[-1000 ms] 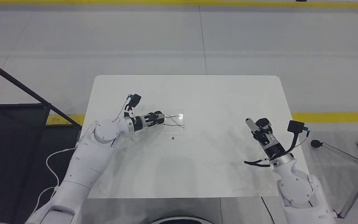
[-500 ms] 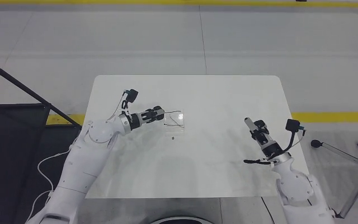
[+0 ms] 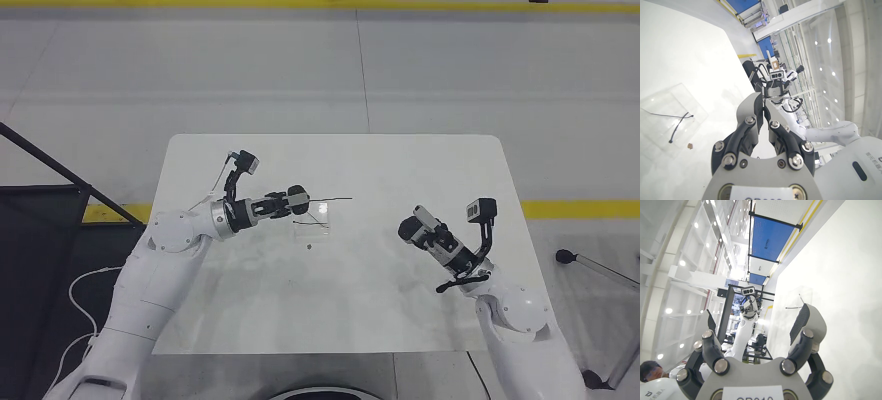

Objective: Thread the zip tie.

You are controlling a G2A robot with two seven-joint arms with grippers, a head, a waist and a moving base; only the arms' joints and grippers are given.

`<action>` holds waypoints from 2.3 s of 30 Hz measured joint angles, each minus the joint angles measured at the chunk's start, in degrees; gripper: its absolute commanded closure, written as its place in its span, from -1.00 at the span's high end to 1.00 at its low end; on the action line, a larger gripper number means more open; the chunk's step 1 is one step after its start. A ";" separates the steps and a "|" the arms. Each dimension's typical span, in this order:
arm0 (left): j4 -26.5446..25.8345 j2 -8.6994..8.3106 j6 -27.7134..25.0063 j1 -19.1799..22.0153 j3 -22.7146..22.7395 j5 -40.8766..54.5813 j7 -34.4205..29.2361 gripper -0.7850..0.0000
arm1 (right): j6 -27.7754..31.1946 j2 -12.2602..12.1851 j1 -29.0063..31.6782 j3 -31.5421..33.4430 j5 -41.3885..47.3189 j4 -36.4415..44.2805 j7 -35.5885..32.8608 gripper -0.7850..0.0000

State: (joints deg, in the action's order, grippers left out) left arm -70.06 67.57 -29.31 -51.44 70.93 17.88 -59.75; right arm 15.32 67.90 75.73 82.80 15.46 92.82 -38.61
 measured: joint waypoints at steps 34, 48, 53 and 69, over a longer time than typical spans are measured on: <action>2.55 0.84 3.36 4.11 -6.73 7.58 -10.90 -1.00 | 1.91 0.72 -4.29 -8.64 4.68 -3.26 -7.89 -0.01; 3.41 0.95 2.99 5.03 -8.22 6.79 -10.63 -1.00 | 1.69 0.61 -4.90 -9.53 5.63 -3.73 -8.88 -0.70; 3.46 0.93 2.90 5.11 -8.40 7.01 -10.59 -1.00 | 1.72 0.55 -5.06 -9.60 5.83 -4.06 -8.97 -1.00; 2.17 0.71 0.25 4.24 -6.27 8.32 -3.67 1.00 | 3.47 0.43 -3.84 -8.67 5.99 -2.88 -4.77 -1.00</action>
State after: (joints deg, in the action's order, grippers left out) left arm -67.88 68.28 -29.06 -47.21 64.66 26.20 -63.42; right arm 18.79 68.32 71.89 74.13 21.45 89.94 -43.38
